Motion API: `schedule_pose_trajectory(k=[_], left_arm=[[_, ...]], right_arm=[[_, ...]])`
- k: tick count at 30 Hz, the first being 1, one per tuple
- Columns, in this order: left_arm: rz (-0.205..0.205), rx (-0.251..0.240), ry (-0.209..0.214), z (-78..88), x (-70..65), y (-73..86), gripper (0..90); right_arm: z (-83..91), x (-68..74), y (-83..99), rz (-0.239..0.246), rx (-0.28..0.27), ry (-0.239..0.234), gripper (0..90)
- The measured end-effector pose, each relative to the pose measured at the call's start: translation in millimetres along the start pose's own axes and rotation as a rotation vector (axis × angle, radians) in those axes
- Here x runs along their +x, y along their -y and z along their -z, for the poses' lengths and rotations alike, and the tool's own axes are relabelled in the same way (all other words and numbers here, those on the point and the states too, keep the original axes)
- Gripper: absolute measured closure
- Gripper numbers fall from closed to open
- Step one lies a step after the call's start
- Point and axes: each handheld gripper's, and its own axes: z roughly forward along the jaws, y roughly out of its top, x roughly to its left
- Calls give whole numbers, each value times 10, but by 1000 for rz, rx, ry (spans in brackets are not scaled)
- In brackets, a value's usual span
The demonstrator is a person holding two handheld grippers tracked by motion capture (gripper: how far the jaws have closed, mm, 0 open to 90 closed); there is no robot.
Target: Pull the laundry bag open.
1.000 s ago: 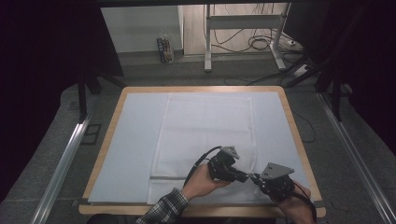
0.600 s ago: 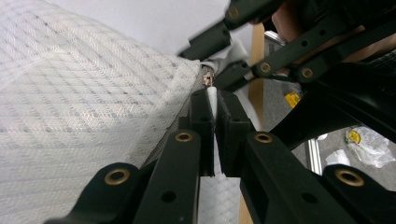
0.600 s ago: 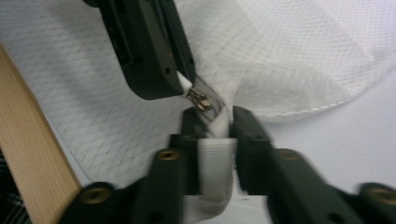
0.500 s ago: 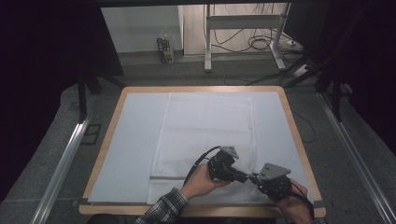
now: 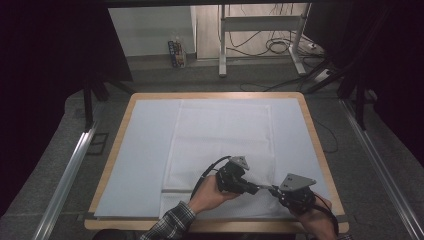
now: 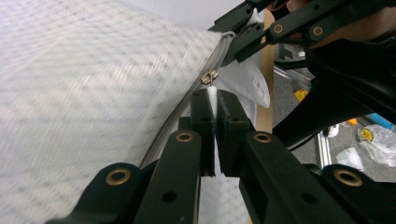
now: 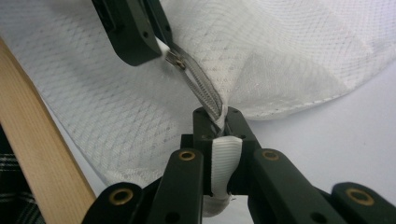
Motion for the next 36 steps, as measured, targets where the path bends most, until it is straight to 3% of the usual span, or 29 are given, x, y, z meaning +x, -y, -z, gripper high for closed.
schedule_pose_trajectory(k=[12, 36], left_arm=[[-14, 15, -51, 108, -17, 105, 875], [13, -2, -85, 349, 25, 301, 875]], right_arm=[[-4, 3, 8, -9, 9, -8, 843], [-7, -21, 39, -27, 10, -7, 841]])
